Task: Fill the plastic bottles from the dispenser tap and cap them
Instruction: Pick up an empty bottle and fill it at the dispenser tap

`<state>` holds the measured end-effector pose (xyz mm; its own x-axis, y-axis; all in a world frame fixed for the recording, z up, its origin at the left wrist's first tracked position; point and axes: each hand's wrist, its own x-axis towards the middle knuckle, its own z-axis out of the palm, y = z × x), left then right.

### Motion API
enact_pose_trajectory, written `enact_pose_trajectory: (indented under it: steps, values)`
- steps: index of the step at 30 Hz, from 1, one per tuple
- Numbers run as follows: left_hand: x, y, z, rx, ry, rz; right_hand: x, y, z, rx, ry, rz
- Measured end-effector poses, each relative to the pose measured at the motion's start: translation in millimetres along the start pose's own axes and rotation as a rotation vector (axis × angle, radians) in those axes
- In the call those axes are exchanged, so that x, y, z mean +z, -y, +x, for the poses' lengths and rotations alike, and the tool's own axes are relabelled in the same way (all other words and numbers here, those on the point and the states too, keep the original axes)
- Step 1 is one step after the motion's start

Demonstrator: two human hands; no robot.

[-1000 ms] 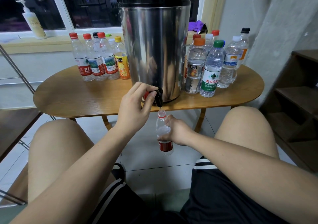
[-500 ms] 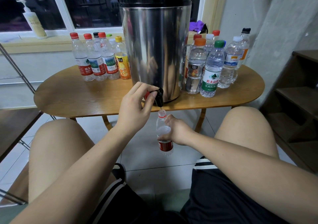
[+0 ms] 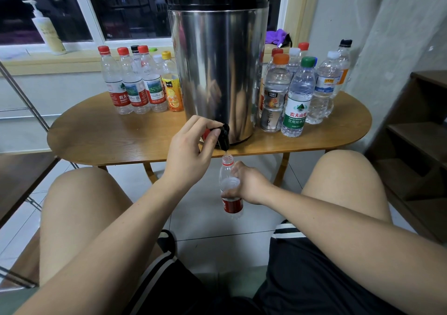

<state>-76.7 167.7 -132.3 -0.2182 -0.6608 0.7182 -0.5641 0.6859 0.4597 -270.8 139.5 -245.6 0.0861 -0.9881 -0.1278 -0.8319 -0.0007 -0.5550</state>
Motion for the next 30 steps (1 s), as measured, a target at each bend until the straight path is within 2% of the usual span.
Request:
enact_pose_trajectory:
  steps: [30]
  values:
    - [-1.6,-1.4,-0.4,-0.004,0.000,-0.004,-1.8,3.0,-2.8,0.015,0.016,0.011]
